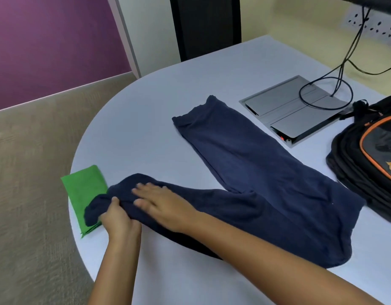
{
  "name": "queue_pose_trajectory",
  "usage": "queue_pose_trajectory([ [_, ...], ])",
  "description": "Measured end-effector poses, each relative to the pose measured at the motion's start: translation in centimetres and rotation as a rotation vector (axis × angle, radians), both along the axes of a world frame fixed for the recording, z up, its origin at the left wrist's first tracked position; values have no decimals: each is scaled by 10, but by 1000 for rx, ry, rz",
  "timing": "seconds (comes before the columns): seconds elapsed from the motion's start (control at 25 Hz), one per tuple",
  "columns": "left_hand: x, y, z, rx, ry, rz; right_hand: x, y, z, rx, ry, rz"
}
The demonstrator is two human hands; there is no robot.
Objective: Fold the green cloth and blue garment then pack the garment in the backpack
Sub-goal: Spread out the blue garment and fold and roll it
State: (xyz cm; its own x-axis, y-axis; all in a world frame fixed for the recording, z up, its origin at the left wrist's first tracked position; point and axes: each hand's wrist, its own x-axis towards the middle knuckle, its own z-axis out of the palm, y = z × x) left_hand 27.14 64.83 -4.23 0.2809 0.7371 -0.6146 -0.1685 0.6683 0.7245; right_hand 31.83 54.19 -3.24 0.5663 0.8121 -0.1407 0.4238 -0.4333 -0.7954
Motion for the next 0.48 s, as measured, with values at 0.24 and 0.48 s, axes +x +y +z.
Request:
queue_pose_trajectory([
  [0.24,16,-24,39,202,83,112,50,-153,-81,-412,-190,-572],
  [0.48,120,-81,94,384,85,-60,48,-214,-76,-61,-9,-878],
])
